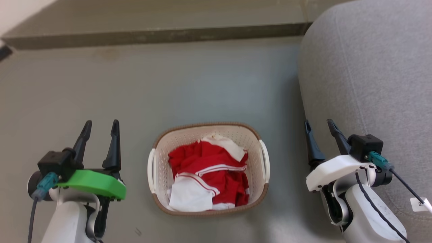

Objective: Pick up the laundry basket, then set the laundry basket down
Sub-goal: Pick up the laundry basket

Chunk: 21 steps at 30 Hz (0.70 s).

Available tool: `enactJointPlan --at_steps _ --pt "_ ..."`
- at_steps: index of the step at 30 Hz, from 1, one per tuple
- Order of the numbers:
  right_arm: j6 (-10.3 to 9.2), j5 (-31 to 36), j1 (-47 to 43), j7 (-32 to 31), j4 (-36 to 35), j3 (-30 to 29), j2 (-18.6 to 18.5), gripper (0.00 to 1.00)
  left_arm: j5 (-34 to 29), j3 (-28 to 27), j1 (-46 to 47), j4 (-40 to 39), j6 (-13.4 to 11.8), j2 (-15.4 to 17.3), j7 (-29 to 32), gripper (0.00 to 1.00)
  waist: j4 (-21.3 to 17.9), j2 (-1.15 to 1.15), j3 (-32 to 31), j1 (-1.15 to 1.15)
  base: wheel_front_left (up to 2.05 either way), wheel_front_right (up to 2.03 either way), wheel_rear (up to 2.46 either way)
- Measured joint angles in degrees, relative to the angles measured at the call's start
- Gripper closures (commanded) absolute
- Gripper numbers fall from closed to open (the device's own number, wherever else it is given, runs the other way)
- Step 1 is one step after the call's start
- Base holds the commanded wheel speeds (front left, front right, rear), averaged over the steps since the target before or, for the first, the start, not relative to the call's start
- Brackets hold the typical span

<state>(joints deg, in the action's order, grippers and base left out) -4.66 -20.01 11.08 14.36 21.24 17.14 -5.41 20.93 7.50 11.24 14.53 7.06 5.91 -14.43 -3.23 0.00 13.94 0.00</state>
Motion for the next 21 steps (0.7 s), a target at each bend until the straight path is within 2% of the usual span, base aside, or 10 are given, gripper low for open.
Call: enactJointPlan --at_steps 11,21 --pt "-0.05 -0.31 5.16 0.05 7.27 -0.01 1.03 0.0 0.11 4.74 6.37 7.56 0.08 2.03 0.0 0.0 0.28 0.0 8.67 0.0 0.0 0.0 0.0" --pt "0.13 -1.25 11.18 0.03 13.97 1.41 1.78 0.0 6.01 11.34 12.18 14.66 0.08 2.37 0.3 0.0 0.79 0.0 16.33 0.0 0.0 0.0 0.0"
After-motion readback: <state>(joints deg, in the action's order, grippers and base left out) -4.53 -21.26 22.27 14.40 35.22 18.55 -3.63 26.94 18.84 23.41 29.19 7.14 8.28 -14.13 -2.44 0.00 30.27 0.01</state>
